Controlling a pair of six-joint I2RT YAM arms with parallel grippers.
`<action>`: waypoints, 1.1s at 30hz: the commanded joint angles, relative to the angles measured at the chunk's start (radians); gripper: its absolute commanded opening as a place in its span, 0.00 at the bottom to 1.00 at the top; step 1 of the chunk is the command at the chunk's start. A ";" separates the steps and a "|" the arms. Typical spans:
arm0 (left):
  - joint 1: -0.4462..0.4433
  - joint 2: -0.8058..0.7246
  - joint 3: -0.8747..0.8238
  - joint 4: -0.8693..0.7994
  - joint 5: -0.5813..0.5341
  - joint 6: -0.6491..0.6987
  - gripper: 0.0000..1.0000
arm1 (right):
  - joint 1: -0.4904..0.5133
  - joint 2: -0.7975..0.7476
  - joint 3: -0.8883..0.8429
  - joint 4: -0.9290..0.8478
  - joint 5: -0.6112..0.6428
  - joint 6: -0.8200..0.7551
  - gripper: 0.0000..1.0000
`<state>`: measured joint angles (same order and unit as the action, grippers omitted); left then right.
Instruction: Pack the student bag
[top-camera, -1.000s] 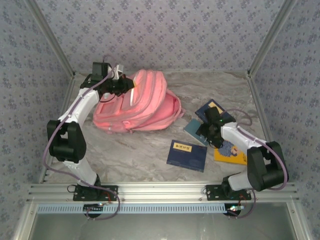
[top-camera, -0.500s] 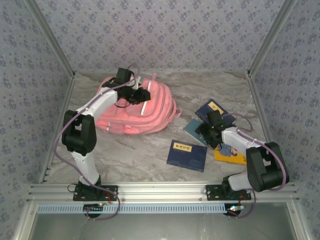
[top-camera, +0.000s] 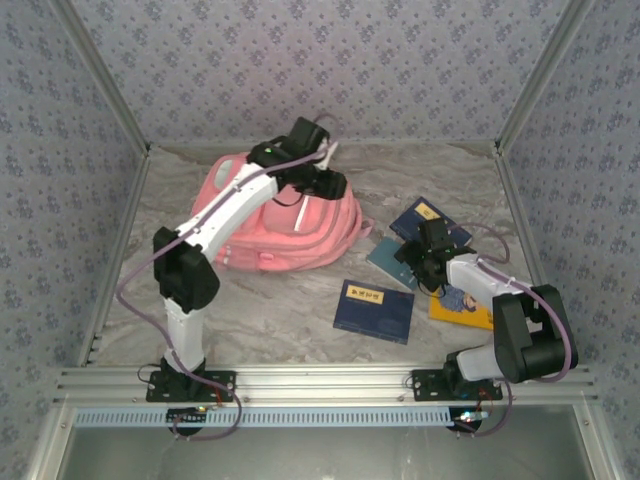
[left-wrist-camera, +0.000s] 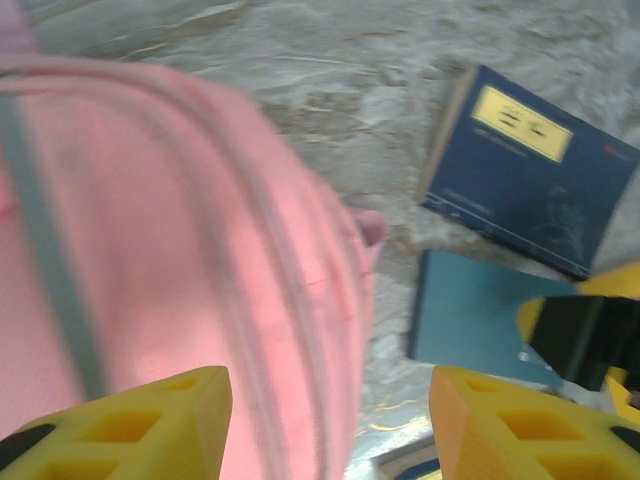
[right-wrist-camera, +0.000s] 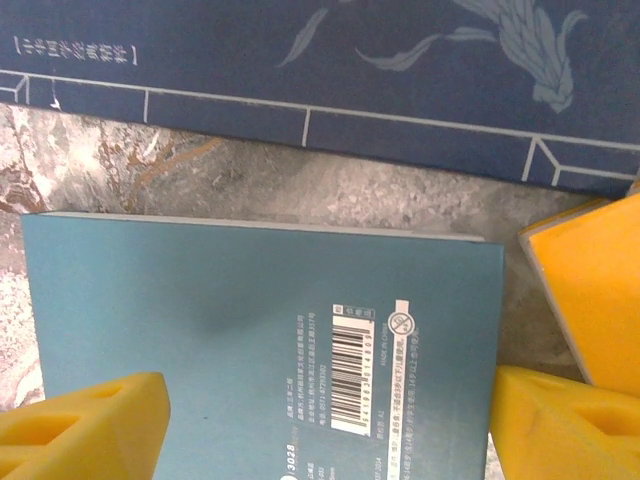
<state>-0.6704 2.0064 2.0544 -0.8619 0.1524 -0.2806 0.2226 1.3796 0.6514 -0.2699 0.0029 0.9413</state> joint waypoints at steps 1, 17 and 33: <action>-0.030 0.102 0.054 -0.036 0.101 -0.025 0.55 | -0.015 -0.021 -0.001 0.017 0.024 -0.022 0.84; -0.104 0.384 0.114 0.131 0.320 -0.260 0.54 | -0.099 -0.080 -0.112 0.149 -0.110 0.004 0.83; -0.141 0.489 0.096 0.077 0.181 -0.383 0.54 | -0.059 -0.191 -0.095 -0.002 -0.026 0.031 0.83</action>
<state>-0.8108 2.4485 2.1651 -0.7269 0.3729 -0.6113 0.1497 1.2270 0.5430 -0.1738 -0.0856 0.9436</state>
